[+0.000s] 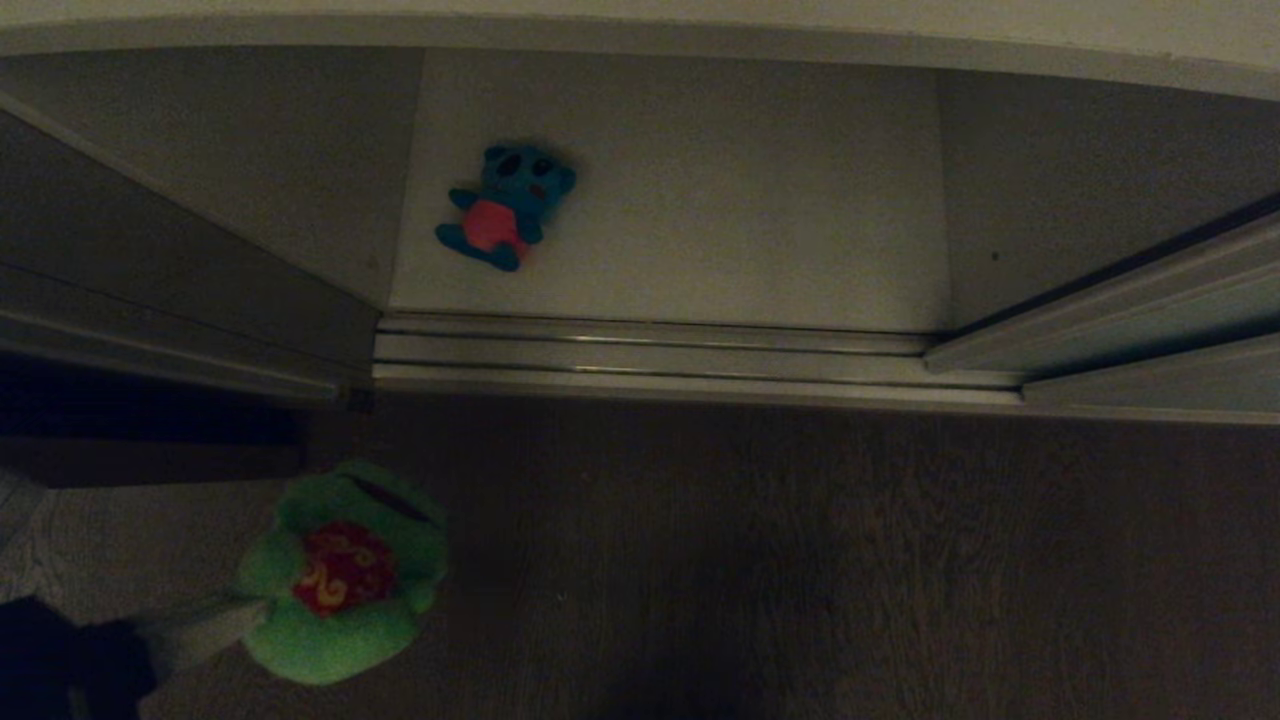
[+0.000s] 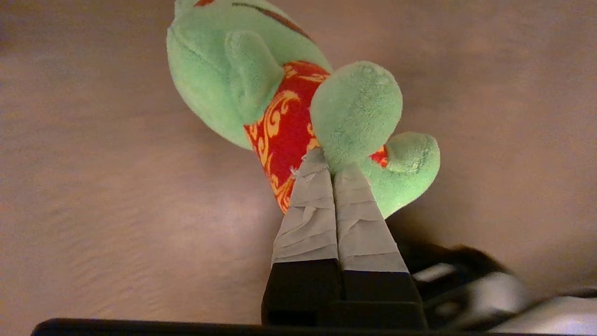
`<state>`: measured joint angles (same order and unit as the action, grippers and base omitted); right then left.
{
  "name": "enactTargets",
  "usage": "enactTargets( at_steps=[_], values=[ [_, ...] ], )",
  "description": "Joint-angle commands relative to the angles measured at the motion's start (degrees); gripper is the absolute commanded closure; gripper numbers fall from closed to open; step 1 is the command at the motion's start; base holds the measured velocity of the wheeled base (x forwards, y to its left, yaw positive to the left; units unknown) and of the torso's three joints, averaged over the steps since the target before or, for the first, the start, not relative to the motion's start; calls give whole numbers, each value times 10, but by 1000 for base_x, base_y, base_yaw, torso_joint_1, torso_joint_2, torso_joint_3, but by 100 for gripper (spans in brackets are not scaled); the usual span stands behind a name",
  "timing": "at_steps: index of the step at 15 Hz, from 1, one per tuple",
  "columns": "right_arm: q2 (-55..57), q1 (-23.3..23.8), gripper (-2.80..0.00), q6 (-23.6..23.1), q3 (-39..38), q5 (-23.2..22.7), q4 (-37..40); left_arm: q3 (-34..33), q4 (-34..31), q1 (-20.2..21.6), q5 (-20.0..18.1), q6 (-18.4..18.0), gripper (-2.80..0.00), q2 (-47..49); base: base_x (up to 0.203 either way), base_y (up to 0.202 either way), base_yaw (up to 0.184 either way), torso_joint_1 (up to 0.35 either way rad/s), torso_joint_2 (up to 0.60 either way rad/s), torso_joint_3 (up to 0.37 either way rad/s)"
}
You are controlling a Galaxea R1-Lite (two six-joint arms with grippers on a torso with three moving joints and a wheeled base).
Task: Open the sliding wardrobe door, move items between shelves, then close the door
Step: Place the green doll on the lower shelf
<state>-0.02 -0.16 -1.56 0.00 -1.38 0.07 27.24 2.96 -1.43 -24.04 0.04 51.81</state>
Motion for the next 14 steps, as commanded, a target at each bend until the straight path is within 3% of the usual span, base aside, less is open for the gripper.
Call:
enactTargets(
  at_steps=[1, 5, 9, 12, 14],
  values=[
    [-1, 0, 0, 0, 0, 0, 0, 73, 7, -21, -19, 6, 0, 177, 0, 0, 0, 0, 0, 0],
    [-1, 0, 0, 0, 0, 0, 0, 273, 10, -86, -40, 77, 0, 351, 0, 0, 0, 0, 0, 0],
    [-1, 0, 0, 0, 0, 0, 0, 396, 9, -156, -42, 141, 0, 448, 0, 0, 0, 0, 0, 0],
    [-1, 0, 0, 0, 0, 0, 0, 485, 10, -176, -35, 180, 0, 502, 0, 0, 0, 0, 0, 0],
    [-1, 0, 0, 0, 0, 0, 0, 543, 14, -185, -6, 193, 0, 542, 0, 0, 0, 0, 0, 0]
  ],
)
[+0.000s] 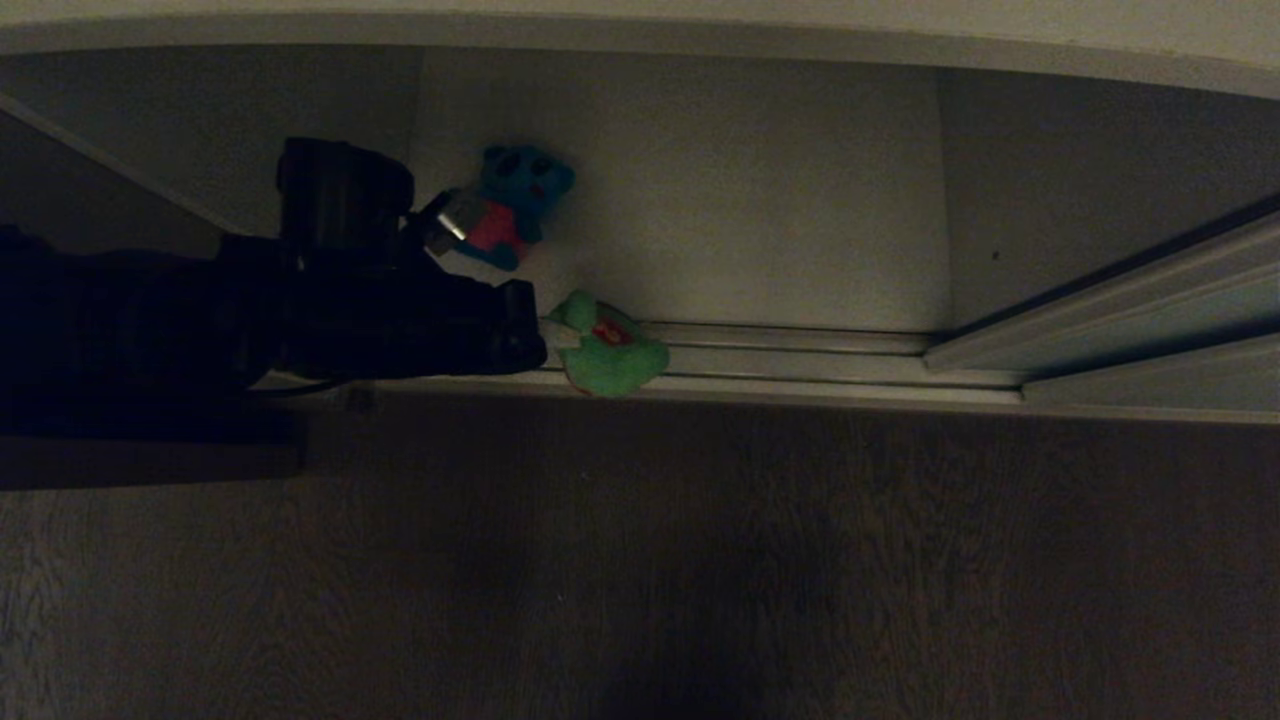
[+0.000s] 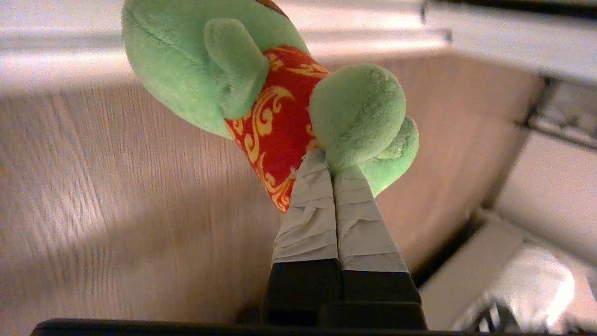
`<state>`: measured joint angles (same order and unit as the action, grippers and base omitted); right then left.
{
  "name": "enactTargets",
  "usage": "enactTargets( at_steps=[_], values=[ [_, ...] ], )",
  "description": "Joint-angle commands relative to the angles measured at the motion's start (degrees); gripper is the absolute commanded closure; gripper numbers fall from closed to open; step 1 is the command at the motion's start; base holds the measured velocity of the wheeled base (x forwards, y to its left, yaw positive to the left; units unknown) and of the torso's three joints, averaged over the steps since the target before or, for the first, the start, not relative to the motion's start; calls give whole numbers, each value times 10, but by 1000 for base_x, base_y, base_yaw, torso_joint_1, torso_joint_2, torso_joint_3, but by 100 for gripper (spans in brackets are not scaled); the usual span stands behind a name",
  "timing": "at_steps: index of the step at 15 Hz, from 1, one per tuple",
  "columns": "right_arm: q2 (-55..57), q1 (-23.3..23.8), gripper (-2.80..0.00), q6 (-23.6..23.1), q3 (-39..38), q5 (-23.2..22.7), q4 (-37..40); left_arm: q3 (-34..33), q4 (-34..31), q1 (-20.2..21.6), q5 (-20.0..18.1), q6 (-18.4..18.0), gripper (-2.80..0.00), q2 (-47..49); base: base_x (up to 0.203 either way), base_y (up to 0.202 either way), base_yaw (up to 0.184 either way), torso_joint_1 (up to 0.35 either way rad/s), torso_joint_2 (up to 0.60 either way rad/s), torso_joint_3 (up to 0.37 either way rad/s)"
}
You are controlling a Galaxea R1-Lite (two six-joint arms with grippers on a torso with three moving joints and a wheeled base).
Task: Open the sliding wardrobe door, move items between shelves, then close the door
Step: Place the green doll on the lower shelf
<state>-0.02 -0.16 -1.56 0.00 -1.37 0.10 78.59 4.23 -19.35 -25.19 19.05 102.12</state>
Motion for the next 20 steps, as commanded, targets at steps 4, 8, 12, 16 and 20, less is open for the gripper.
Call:
enactTargets(
  at_steps=[4, 8, 12, 16, 20],
  values=[
    [-1, 0, 0, 0, 0, 0, 0, 122, 59, -13, 63, 21, 0, 119, 0, 0, 0, 0, 0, 0],
    [-1, 0, 0, 0, 0, 0, 0, 190, 165, -29, 135, 29, 0, 179, 0, 0, 0, 0, 0, 0],
    [-1, 0, 0, 0, 0, 0, 0, 240, 224, -30, 149, 24, 0, 215, 0, 0, 0, 0, 0, 0],
    [-1, 0, 0, 1, 0, 0, 0, 274, 321, -40, 166, -9, 0, 300, 0, 0, 0, 0, 0, 0],
    [-1, 0, 0, 0, 0, 0, 0, 311, 417, -47, 196, -55, 0, 359, 0, 0, 0, 0, 0, 0]
  ],
)
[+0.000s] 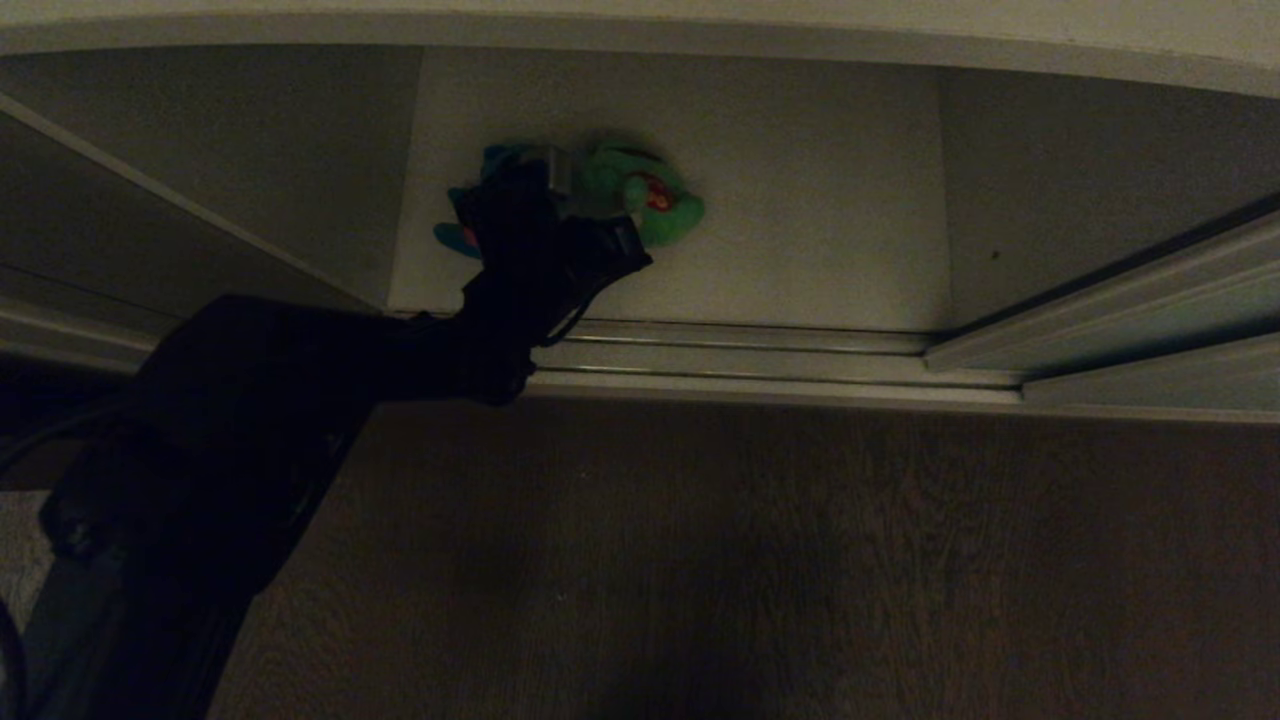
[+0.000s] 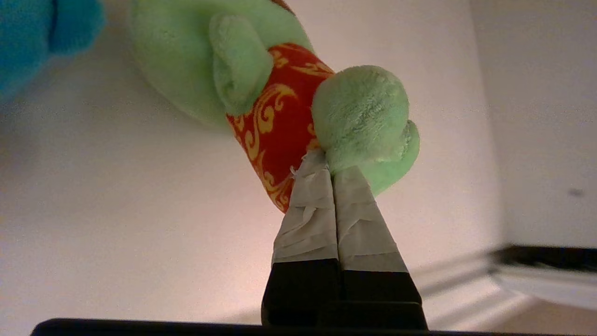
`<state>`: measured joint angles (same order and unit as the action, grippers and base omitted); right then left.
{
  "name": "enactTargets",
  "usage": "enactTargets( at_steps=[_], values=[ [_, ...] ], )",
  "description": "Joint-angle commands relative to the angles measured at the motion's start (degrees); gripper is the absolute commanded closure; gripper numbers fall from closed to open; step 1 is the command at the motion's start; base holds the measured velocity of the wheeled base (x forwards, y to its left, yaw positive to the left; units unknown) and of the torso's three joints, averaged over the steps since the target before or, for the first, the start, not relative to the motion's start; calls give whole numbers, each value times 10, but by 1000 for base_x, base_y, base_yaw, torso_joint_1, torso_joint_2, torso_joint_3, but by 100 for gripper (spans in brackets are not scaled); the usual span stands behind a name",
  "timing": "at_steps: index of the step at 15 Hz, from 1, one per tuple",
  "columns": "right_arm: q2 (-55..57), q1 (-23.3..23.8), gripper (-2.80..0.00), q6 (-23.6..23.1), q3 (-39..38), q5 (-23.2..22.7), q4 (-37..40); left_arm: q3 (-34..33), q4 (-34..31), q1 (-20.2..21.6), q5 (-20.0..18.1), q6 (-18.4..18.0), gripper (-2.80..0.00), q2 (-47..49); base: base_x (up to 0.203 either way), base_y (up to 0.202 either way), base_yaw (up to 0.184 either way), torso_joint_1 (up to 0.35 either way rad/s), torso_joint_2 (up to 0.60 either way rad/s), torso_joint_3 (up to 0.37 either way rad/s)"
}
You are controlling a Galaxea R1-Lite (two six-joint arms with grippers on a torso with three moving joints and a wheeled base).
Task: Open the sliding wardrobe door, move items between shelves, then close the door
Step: Place the green doll on the lower shelf
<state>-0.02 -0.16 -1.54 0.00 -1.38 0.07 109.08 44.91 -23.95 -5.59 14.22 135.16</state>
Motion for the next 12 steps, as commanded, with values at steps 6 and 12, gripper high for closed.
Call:
enactTargets(
  at_steps=[6, 12],
  values=[
    [-1, 0, 0, 0, 0, 0, 0, 11, 22, -1, 25, -23, 0, 46, 0, 0, 0, 0, 0, 0],
    [-1, 0, 0, 0, 1, 0, 0, 12, 11, 0, 41, -50, -280, 36, 0, 0, 0, 0, 0, 0]
  ],
)
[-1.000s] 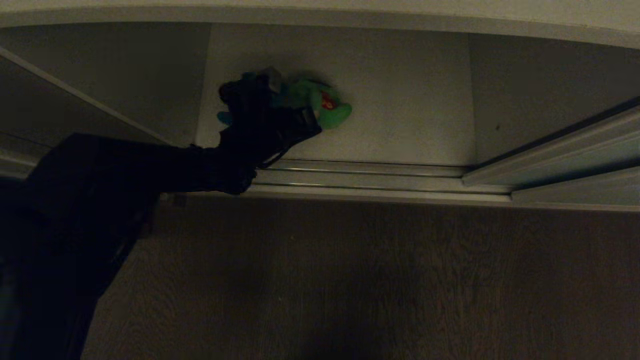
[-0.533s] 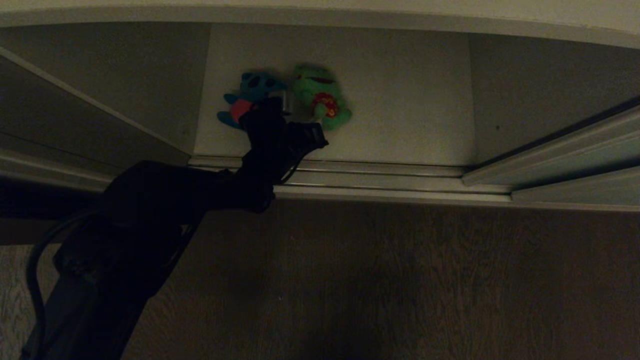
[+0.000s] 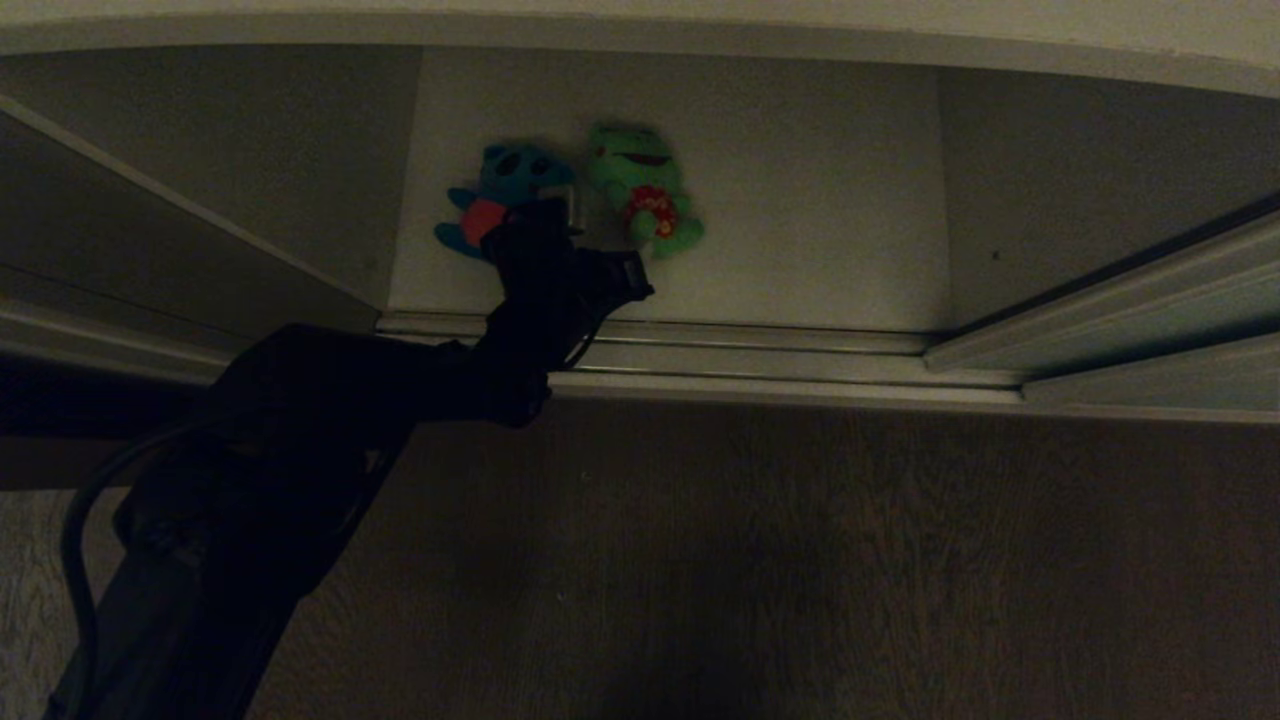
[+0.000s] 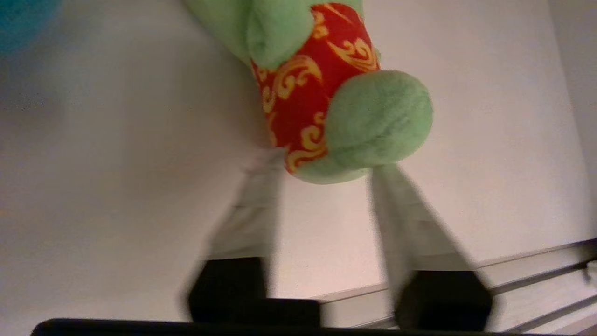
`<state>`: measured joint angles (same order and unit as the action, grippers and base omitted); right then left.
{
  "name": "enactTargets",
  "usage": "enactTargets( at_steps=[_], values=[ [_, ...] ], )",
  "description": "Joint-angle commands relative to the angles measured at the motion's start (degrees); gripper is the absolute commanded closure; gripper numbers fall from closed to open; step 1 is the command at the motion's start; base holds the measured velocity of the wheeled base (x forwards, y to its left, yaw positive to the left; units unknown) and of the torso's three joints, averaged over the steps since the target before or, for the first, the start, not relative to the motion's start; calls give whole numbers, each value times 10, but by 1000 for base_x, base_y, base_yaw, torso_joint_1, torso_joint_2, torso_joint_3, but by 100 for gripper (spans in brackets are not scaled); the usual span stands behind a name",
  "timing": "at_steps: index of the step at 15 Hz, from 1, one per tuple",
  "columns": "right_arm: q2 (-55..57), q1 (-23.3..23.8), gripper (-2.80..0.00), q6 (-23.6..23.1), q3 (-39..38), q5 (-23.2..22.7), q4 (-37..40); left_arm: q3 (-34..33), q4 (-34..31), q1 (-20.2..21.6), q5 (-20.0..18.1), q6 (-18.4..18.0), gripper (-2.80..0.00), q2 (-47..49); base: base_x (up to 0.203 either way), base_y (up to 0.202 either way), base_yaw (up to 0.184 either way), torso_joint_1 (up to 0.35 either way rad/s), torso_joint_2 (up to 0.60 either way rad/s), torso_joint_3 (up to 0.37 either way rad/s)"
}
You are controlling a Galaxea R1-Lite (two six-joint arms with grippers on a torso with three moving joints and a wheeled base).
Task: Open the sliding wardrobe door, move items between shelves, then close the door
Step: Place the green doll on the lower shelf
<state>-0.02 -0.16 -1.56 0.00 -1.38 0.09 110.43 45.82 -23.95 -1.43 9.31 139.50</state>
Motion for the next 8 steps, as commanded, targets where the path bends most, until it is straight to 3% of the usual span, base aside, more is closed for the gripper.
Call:
enactTargets(
  at_steps=[1, 8],
  values=[
    [-1, 0, 0, 0, 0, 0, 0, -4, -2, 1, -1, -5, -280, -16, 0, 0, 0, 0, 0, 0],
    [-1, 0, 0, 0, 0, 0, 0, -56, -61, 9, -1, -26, -280, -69, 0, 0, 0, 0, 0, 0]
  ],
)
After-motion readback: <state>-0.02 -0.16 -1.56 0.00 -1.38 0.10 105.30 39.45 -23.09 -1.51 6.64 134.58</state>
